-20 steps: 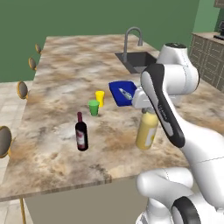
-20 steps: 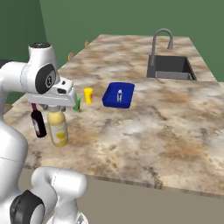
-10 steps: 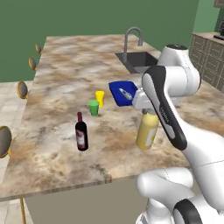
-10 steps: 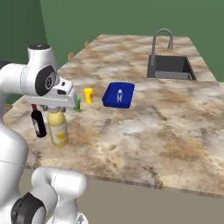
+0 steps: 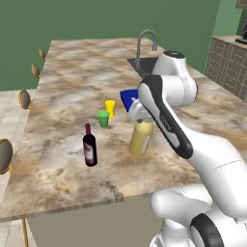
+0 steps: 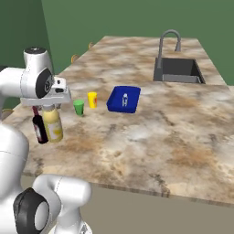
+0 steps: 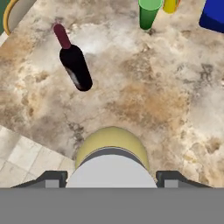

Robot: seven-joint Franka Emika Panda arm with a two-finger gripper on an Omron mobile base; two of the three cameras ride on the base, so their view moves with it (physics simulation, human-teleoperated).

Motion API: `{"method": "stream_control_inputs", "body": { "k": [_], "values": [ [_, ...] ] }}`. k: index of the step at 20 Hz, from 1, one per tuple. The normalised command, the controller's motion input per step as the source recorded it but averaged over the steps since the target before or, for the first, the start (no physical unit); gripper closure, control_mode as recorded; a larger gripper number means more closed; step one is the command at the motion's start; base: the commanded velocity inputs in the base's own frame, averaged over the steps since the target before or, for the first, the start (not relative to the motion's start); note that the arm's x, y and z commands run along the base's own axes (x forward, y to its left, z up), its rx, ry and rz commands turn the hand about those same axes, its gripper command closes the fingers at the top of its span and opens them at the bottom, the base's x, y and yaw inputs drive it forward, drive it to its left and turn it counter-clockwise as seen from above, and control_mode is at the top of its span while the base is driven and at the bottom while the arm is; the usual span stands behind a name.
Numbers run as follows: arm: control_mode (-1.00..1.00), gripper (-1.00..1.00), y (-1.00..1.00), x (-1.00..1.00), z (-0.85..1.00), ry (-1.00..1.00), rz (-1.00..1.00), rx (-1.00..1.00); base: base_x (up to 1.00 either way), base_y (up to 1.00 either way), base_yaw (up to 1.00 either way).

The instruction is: Place the drinks on the dining counter in a tight cluster.

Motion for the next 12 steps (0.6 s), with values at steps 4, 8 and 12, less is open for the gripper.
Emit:
{"method": "stream_control_inputs", "body": {
  "k": [4, 8, 12],
  "values": [
    [-1.00, 1.00, 0.03, 0.36, -0.10, -0.03, 0.21, -0.08, 0.00, 0.00, 0.00],
    [-1.00, 1.00, 0.00, 0.06, -0.14, -0.01, 0.26, -0.01, 0.00, 0.00, 0.00],
    [-1.00, 1.00, 0.05, 0.27, -0.57, -0.05, 0.24, 0.00, 0.00, 0.00, 0.00]
  ]
}}
